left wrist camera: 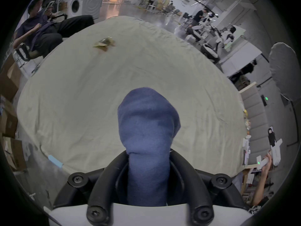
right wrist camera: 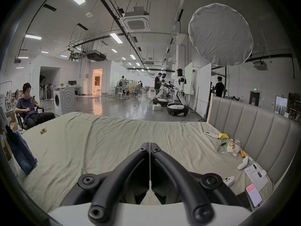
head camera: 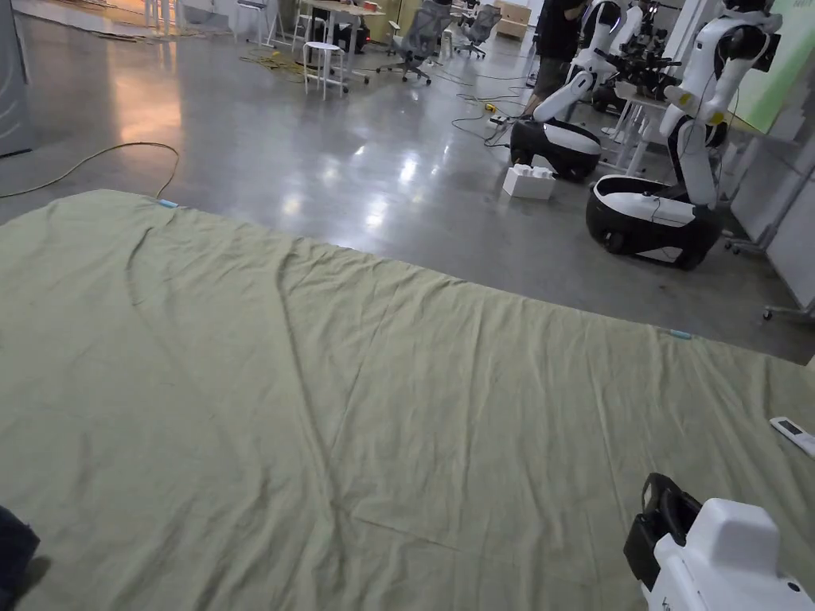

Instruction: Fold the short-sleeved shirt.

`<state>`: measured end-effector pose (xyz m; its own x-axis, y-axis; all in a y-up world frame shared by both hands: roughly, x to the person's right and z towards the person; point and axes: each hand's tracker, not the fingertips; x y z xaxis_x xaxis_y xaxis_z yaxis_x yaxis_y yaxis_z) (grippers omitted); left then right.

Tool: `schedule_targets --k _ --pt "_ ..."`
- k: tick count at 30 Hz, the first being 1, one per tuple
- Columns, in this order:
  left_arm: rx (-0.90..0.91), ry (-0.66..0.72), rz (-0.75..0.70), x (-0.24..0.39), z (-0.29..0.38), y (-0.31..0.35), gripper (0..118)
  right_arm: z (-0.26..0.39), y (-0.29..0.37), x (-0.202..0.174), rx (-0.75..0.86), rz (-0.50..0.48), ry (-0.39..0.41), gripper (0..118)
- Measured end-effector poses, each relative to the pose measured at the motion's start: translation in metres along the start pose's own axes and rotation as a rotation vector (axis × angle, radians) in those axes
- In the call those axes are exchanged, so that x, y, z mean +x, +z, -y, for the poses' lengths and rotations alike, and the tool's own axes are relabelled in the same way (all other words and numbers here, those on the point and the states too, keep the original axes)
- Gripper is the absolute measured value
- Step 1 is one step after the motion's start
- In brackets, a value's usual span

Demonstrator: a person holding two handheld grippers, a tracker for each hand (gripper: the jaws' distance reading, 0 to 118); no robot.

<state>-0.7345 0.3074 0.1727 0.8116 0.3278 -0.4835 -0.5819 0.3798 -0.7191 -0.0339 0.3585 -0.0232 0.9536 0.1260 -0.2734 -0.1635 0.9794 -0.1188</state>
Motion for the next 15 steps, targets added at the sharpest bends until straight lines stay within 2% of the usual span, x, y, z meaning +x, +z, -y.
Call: schedule_targets --k 5,6,9,10,11,15 --pt "0.023 0.033 -0.073 0.018 0.022 -0.004 27 0.005 -0.004 0.002 -0.015 0.004 0.007 1" --pt "0.04 0.023 -0.107 0.02 0.025 -0.005 31 0.007 -0.005 0.002 -0.02 0.004 0.006 1" --pt "0.11 0.018 -0.202 0.012 0.025 -0.012 56 0.012 -0.007 0.005 -0.03 0.007 -0.001 1" --pt "0.133 0.026 -0.242 0.013 0.025 -0.009 59 0.012 -0.007 0.005 -0.033 0.009 -0.004 1" --pt "0.17 0.021 -0.282 -0.006 0.013 -0.01 59 0.014 -0.007 0.007 -0.035 0.01 -0.007 1" --pt "0.31 -0.021 -0.411 -0.005 0.01 0.006 59 0.019 -0.007 0.011 -0.044 0.011 -0.016 1"
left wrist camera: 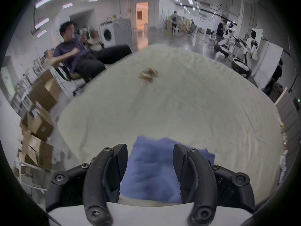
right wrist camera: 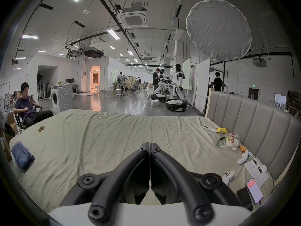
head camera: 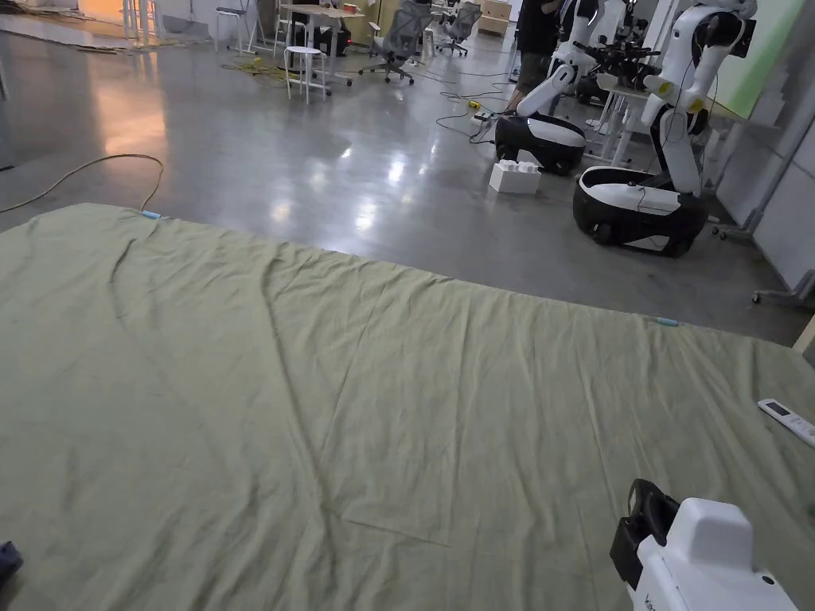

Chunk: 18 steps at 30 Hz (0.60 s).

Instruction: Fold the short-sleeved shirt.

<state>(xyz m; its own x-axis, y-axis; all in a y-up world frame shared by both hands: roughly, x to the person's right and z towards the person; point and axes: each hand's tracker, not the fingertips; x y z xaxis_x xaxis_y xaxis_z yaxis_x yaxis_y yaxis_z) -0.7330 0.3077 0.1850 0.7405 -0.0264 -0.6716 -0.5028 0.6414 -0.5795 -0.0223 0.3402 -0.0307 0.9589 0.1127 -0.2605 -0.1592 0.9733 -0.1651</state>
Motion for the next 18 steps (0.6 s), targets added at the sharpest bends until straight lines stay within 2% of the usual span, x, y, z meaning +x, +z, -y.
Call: schedule_targets --k 3,7,12,18 --pt "0.102 -0.022 -0.059 0.009 -0.003 0.015 59 0.004 0.0 0.003 -0.002 0.003 -0.003 1" --pt "0.226 -0.122 0.004 0.065 0.013 0.051 59 0.011 0.0 0.008 -0.007 0.008 -0.015 1" --pt "0.328 -0.239 0.039 0.151 0.046 0.061 59 0.017 0.003 0.016 -0.012 0.025 -0.036 1" --pt "0.466 -0.252 0.153 0.261 0.093 0.076 59 0.023 0.009 0.025 -0.015 0.045 -0.052 1"
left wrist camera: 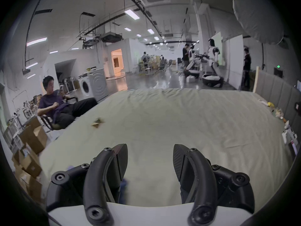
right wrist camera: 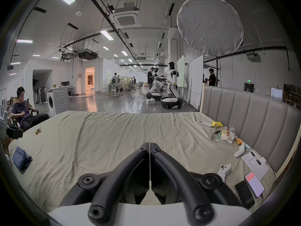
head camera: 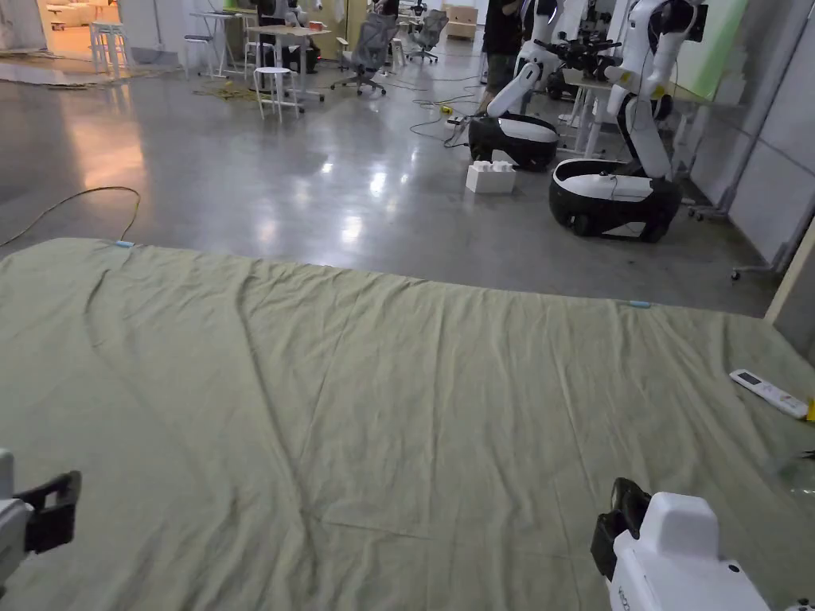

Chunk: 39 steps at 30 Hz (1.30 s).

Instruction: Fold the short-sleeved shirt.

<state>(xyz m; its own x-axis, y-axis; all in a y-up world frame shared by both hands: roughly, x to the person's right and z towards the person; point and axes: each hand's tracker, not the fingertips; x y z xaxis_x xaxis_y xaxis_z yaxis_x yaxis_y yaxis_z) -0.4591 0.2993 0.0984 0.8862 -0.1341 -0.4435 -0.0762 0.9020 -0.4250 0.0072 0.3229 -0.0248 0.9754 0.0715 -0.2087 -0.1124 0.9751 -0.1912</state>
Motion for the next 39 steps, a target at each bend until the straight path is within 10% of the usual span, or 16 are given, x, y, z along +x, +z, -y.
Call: schedule_targets --k 14,17,21,39 --pt "0.186 0.082 0.101 0.15 -0.01 0.035 46 -0.002 0.006 0.009 0.02 0.006 -0.027 1" --pt "0.199 0.068 0.105 0.157 -0.016 0.035 18 -0.001 0.008 0.007 0.026 0.002 -0.037 1" --pt "0.195 0.074 0.126 0.165 -0.021 0.04 8 0.0 0.01 0.004 0.042 0.008 -0.026 1" --pt "0.27 0.122 0.125 0.153 -0.029 0.054 6 0.001 0.008 -0.003 0.038 0.013 -0.026 1"
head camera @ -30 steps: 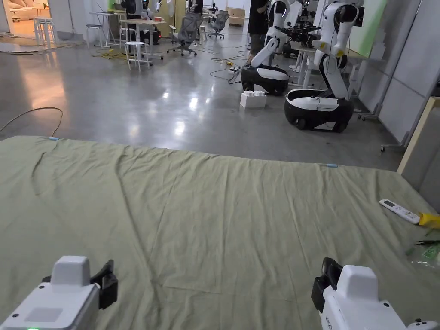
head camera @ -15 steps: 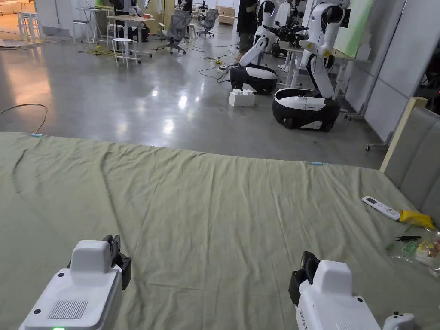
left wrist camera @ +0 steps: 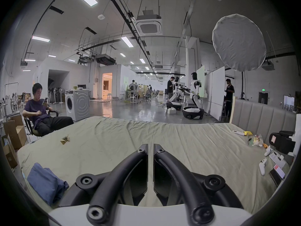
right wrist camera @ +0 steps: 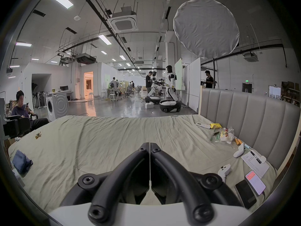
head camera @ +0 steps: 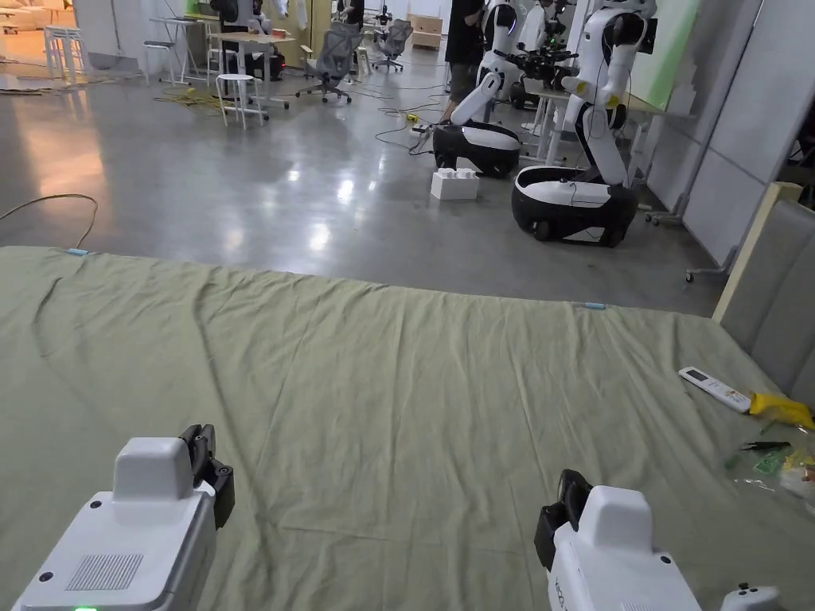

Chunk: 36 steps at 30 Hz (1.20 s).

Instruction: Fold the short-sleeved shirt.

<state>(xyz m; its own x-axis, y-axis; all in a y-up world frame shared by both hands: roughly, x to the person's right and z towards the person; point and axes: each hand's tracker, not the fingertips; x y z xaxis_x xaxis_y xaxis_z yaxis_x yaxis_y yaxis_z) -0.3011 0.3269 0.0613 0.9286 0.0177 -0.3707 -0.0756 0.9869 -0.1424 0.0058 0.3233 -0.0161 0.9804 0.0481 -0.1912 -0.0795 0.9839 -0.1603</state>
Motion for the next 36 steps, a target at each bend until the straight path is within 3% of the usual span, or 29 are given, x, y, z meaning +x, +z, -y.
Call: schedule_targets --k 13,15,17,18,19,21,23,26,28,36 --pt "-0.036 -0.033 -0.012 -0.006 0.005 -0.002 6 -0.001 0.001 -0.001 0.008 -0.001 0.008 2" --pt "-0.052 -0.026 -0.005 -0.009 0.005 -0.004 7 0.001 0.001 -0.002 0.003 0.009 0.009 14" --pt "-0.055 -0.03 -0.007 -0.008 0.006 -0.004 16 0.001 0.001 -0.002 0.001 0.004 0.016 49" --pt "-0.056 -0.033 -0.01 -0.008 0.007 -0.003 26 0.002 0.0 -0.003 0.0 0.004 0.02 63" --pt "-0.056 -0.036 -0.011 -0.009 0.008 -0.004 46 0.002 0.0 -0.003 0.001 0.005 0.024 67" --pt "-0.058 -0.042 -0.014 -0.009 0.01 -0.005 52 0.002 0.0 -0.004 0.004 0.022 0.031 69" --pt "-0.054 -0.057 -0.048 -0.009 0.012 -0.005 72 0.003 0.001 -0.005 0.026 0.041 0.043 71" --pt "-0.045 -0.068 -0.065 -0.01 0.014 -0.004 75 0.002 0.001 -0.005 0.021 0.049 0.027 88" --pt "-0.05 -0.067 -0.066 -0.011 0.014 -0.005 84 0.002 0.001 -0.004 0.03 0.036 0.012 95" --pt "-0.046 -0.029 -0.113 -0.017 0.016 -0.006 97 0.0 -0.003 0.002 -0.014 0.022 -0.054 110"
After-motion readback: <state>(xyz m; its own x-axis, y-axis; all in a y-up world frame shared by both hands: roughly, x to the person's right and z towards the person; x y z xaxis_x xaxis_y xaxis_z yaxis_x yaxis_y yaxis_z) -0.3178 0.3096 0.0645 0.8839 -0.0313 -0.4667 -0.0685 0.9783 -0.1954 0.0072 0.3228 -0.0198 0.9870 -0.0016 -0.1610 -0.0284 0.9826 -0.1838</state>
